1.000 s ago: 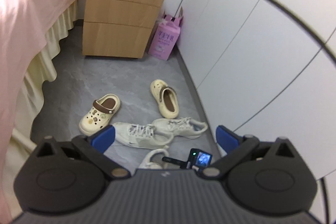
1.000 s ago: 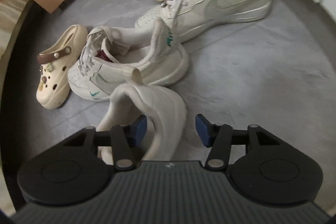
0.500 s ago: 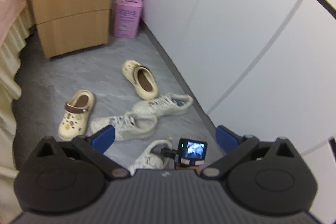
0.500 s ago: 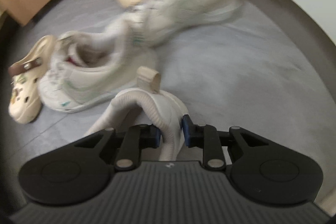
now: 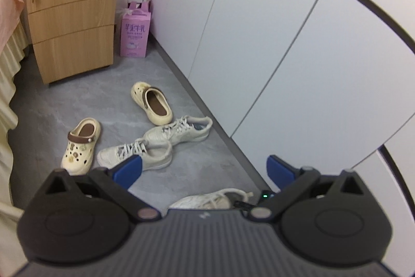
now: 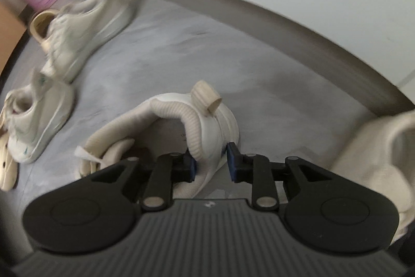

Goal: Organize scattered shoes
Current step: 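Carry the white sneaker with the right gripper toward the wardrobe base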

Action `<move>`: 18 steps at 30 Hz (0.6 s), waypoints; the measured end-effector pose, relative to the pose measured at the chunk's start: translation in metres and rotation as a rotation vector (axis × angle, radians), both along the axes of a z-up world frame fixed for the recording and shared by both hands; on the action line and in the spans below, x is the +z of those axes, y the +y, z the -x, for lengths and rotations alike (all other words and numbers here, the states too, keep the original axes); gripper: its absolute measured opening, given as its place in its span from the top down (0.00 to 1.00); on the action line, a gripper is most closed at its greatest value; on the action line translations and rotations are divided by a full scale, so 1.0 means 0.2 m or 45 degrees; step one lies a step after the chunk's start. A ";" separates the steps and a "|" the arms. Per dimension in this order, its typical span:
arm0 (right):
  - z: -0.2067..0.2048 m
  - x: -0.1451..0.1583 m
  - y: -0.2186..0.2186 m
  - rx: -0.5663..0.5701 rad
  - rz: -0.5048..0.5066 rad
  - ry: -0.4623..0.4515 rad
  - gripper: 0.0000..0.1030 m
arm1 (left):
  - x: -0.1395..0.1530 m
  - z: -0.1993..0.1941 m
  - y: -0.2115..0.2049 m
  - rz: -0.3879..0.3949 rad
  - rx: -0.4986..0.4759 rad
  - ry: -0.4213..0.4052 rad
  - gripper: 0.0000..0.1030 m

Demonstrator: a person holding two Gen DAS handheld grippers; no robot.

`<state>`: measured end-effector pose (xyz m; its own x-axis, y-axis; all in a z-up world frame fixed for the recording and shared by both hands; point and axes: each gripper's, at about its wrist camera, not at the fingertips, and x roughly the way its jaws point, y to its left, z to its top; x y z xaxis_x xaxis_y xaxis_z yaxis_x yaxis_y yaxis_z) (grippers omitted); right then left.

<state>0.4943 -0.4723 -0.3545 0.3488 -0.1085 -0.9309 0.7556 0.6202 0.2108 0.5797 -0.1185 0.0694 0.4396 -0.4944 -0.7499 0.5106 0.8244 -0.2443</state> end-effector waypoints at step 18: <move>-0.03 0.09 0.34 0.318 0.073 -0.362 0.21 | -0.03 0.08 -0.17 -0.074 -0.126 -0.025 0.00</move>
